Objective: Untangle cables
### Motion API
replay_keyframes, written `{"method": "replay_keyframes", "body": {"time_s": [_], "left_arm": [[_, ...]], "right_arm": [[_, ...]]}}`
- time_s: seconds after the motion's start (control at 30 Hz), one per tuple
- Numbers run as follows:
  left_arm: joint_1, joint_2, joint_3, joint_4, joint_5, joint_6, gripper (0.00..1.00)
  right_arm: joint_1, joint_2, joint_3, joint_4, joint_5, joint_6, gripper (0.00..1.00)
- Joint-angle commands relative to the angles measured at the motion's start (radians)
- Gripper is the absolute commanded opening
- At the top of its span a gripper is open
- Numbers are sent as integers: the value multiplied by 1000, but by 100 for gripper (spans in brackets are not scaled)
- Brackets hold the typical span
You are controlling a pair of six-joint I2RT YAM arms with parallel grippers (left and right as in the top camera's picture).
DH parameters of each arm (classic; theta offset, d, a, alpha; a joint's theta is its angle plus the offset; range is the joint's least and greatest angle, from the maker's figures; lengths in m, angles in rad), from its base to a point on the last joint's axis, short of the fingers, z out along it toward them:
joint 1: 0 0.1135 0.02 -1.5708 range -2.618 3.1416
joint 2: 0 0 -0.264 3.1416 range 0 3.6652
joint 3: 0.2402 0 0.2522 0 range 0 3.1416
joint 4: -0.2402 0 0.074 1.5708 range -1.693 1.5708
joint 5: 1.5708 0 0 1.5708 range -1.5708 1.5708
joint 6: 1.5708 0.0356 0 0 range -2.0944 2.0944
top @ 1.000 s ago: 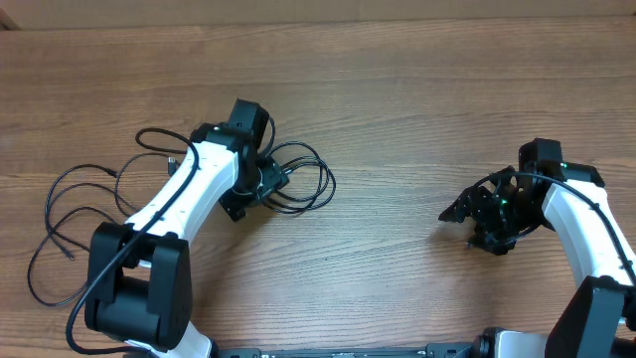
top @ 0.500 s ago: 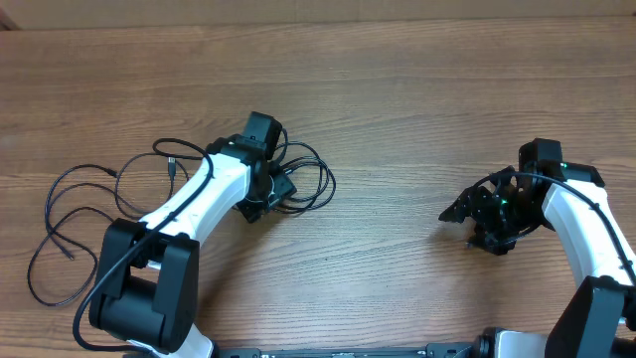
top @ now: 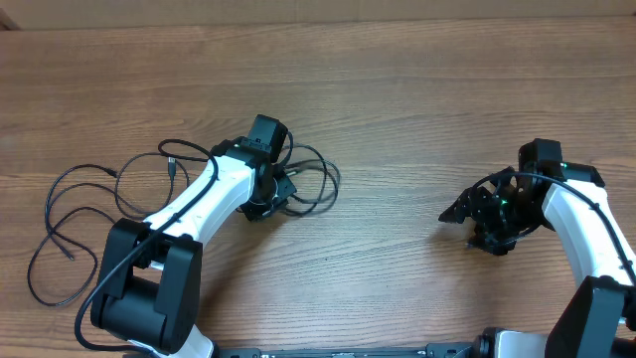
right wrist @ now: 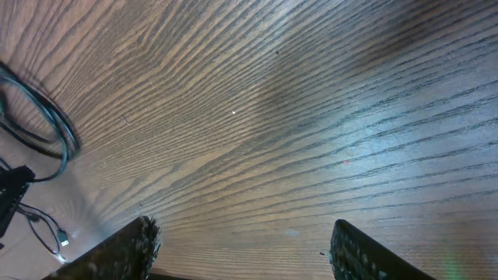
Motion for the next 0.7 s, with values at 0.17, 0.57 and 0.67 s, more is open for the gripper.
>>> {"method": "replay_keyframes", "body": {"time_s": [0.17,0.57,0.67], "left_arm": [[49,1,148,13,8,225,4],[50,-19,865,-267,306,682,4],[50,-19,956,-272,502,682,4]], "right_arm": [[-1,-14,20,3,0,-6,70],[3,-14,20,45,-15,-5,71],[19,-14,20,79,-59,-6,71]]}}
